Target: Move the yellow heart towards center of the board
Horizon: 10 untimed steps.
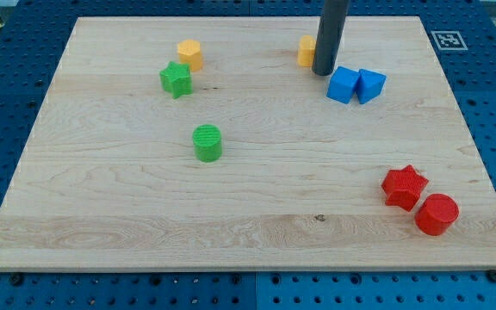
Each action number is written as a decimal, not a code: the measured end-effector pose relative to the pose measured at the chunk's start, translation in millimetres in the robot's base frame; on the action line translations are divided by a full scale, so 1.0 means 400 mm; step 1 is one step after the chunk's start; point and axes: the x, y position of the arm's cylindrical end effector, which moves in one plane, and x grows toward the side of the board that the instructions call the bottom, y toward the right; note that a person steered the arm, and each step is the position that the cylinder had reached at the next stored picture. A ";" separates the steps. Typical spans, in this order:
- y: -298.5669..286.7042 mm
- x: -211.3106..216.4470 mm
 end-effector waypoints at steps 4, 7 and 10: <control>0.000 -0.036; 0.015 -0.136; -0.045 -0.152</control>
